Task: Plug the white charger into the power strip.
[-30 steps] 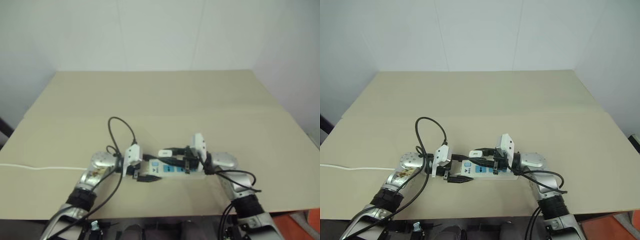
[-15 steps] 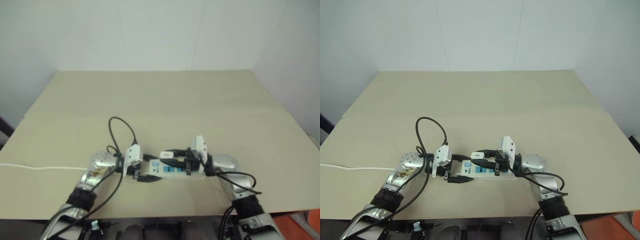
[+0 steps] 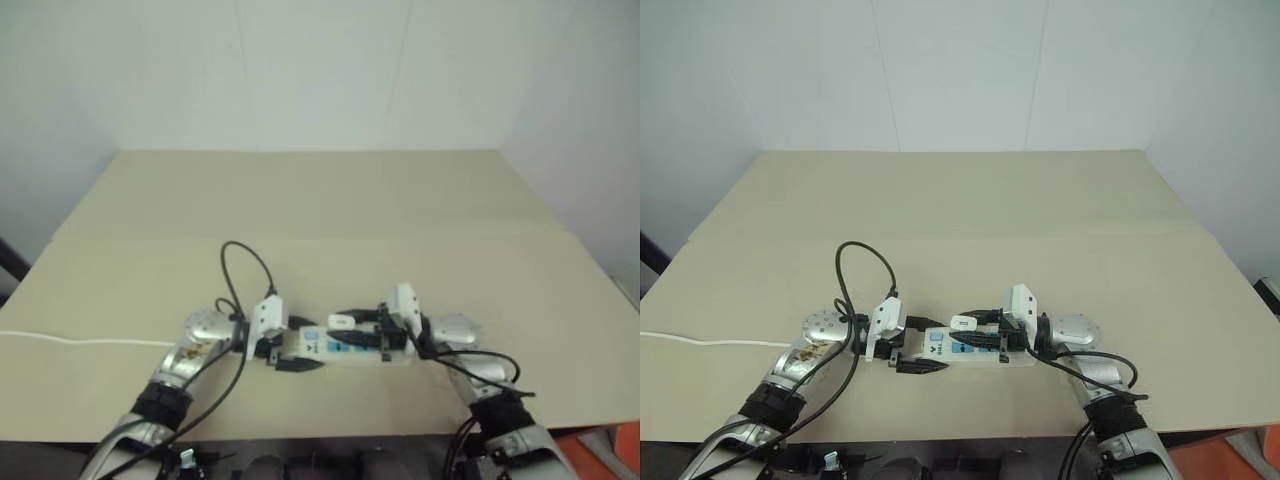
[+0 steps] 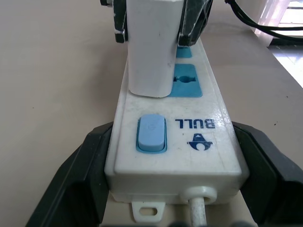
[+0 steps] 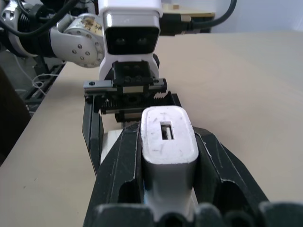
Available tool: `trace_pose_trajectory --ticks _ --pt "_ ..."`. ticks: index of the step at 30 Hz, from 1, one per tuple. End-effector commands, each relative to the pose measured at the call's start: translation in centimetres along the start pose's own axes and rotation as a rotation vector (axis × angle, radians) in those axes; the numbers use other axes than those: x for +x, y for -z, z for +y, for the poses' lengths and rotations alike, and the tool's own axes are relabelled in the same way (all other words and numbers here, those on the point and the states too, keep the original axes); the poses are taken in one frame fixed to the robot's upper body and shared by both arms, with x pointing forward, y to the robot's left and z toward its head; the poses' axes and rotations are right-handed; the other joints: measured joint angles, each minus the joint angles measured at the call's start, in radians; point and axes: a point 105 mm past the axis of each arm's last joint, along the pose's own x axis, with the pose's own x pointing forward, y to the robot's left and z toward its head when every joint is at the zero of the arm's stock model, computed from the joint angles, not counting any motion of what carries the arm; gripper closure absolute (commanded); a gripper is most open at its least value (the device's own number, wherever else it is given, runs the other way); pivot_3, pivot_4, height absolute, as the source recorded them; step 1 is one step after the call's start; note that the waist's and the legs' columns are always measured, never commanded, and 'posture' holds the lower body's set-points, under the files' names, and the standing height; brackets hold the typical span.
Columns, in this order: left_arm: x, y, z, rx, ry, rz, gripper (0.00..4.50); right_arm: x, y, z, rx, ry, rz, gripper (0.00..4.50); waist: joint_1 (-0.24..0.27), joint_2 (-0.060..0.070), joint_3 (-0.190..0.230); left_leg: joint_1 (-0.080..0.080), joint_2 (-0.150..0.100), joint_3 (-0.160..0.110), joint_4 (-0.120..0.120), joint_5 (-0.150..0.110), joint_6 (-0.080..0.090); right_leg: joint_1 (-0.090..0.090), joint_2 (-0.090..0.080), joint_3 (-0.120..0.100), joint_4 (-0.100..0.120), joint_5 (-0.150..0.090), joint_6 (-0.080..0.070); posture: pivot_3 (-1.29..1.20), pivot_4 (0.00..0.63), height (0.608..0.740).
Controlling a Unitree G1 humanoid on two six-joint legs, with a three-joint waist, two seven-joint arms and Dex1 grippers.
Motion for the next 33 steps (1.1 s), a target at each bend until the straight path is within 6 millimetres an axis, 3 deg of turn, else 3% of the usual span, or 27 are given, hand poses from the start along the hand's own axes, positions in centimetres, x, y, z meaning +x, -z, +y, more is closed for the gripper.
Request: trace_pose_trajectory --ticks 1,7,17,27,28,29,31,33 --pt "-2.0 1.2 0.2 -0.016 -0.021 0.079 1.22 -3.0 6.4 1.6 0.204 -0.013 0.252 3.34 -0.001 -0.001 -0.001 0.000 0.000 0.000 0.000 0.000 0.000 0.000 0.000 0.000 0.000 0.000 0.000 0.00 0.150 0.740" --pt "-1.8 1.0 0.1 -0.014 -0.018 0.074 1.22 -1.9 6.2 1.4 0.210 -0.079 0.259 3.34 -0.002 -0.001 -0.003 0.002 0.001 -0.001 -0.001 0.000 0.000 0.000 0.001 0.000 0.001 0.000 -0.001 0.00 0.150 0.740" --pt "-1.8 1.1 0.0 -0.017 -0.022 0.073 1.22 -1.8 6.4 1.7 0.215 -0.079 0.257 3.34 -0.005 -0.001 -0.006 0.005 0.001 0.000 -0.005 0.000 0.000 0.001 0.001 0.001 0.001 0.000 -0.002 0.00 0.150 0.740" --pt "-1.4 0.9 0.5 -0.011 -0.037 0.060 1.22 -1.6 5.8 2.3 0.194 -0.100 0.266 0.03 -0.003 -0.005 -0.009 0.005 0.001 -0.001 -0.006 0.000 0.000 0.001 0.001 0.000 0.000 -0.001 -0.002 0.00 0.150 0.740" --pt "-1.4 0.8 0.6 -0.012 -0.052 0.052 1.22 -1.6 5.7 2.3 0.190 -0.099 0.267 0.03 -0.003 -0.005 -0.009 0.005 0.002 -0.001 -0.006 0.000 0.000 0.001 0.002 0.000 0.000 -0.001 -0.002 0.00 0.150 0.740" --pt "-1.4 0.7 0.7 -0.023 -0.064 0.042 0.50 -1.6 5.7 2.2 0.185 -0.096 0.266 0.00 -0.003 -0.005 -0.009 0.005 0.002 -0.001 -0.006 0.000 0.000 0.001 0.002 0.000 0.000 -0.001 -0.002 0.00 0.150 0.740" --pt "-1.5 -0.3 0.9 -0.050 -0.073 -0.015 0.03 -1.8 5.3 1.8 0.164 -0.080 0.263 0.00 -0.003 -0.005 -0.009 0.005 0.002 -0.001 -0.006 0.000 0.000 0.001 0.002 0.000 0.000 -0.002 -0.001 0.00 0.150 0.740" --pt "-2.0 -1.3 0.9 -0.063 -0.082 -0.062 0.03 -2.2 4.4 0.9 0.136 -0.043 0.241 0.00 -0.001 -0.005 -0.009 0.004 0.002 -0.001 -0.006 0.000 0.000 0.001 0.001 0.000 -0.001 -0.003 0.001 0.00 0.150 0.740"
